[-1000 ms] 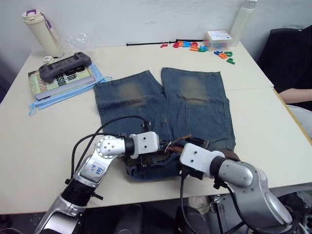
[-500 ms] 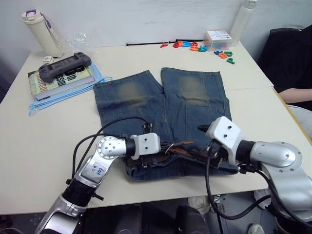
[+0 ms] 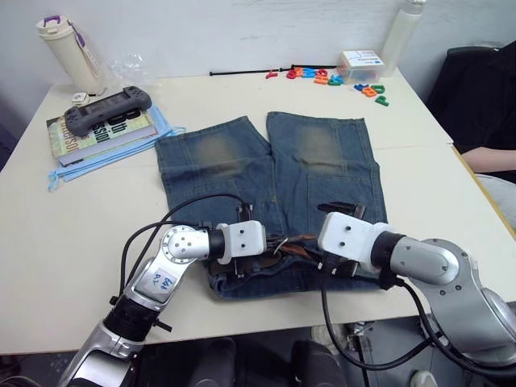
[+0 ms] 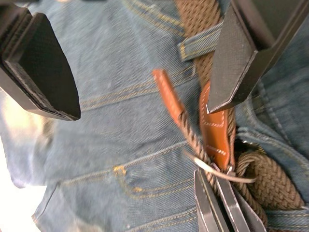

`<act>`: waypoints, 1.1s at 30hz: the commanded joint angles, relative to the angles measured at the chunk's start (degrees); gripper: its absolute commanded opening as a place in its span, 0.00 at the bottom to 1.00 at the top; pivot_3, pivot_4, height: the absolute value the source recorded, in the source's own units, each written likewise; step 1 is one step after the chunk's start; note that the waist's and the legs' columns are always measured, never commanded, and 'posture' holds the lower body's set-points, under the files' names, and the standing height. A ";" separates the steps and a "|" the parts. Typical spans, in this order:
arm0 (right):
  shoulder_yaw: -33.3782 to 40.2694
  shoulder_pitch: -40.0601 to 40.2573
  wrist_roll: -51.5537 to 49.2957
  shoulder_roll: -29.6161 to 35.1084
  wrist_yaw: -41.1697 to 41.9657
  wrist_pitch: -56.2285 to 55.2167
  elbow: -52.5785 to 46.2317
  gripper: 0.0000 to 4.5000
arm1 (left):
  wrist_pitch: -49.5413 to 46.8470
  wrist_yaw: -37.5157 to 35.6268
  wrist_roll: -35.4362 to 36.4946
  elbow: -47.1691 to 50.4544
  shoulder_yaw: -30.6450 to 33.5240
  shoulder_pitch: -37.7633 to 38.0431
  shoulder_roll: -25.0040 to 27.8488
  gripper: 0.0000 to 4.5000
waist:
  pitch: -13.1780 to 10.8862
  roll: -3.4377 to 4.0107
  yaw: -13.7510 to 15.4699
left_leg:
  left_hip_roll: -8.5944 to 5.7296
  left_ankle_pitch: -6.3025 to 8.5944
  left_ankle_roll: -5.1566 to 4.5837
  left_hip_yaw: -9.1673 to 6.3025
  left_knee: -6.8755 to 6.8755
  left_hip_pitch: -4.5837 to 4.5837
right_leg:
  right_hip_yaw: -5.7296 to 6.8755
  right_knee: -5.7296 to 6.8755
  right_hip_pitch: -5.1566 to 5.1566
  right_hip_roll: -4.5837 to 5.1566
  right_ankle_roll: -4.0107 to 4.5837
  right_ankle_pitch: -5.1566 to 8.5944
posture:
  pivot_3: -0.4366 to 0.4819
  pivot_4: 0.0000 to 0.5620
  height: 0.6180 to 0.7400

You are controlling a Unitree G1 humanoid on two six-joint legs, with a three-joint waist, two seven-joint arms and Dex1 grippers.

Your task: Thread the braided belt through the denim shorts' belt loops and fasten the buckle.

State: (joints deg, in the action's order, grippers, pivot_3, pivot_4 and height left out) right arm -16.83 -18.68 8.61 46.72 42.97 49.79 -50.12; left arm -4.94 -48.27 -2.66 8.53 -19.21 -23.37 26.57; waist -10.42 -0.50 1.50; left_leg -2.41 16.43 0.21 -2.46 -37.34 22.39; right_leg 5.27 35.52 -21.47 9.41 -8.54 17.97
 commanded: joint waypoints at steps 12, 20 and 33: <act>-7.75 -2.53 6.18 0.17 -1.54 -2.10 -0.38 0.58 | 1.52 -0.09 -1.36 0.91 -1.20 0.08 -0.57 0.00 | 0.00 0.00 0.01 | 0.00 0.00 0.00 0.00 0.00 0.00 | 0.00 0.00 0.00 0.00 0.00 0.00 | 0.48 0.27 0.78; -8.55 -2.36 7.72 -0.36 -1.81 -1.75 0.70 0.01 | 3.40 0.51 -1.58 0.15 -0.54 -0.41 -1.39 0.00 | 0.00 0.00 0.03 | 0.00 0.00 0.00 0.00 -0.01 0.00 | 0.00 0.00 0.00 0.00 0.00 0.00 | 0.48 0.27 0.78; -7.54 -0.36 8.05 -2.47 -2.87 -0.13 -0.23 0.00 | 4.54 1.85 1.74 1.82 5.38 1.96 -0.09 0.67 | 0.00 0.00 -0.14 | 0.03 0.00 0.00 0.00 0.01 0.00 | 0.00 0.01 -0.01 0.00 0.00 0.00 | 0.48 0.27 0.78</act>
State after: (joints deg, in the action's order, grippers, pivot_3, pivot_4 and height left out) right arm -25.82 -19.08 16.06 44.86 40.95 49.49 -48.12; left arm -1.13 -46.93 -2.09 8.26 -14.66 -22.00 26.04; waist -10.42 -0.50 1.36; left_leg -2.39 16.43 0.21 -2.46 -37.33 22.39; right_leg 5.27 35.53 -21.49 9.41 -8.54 17.97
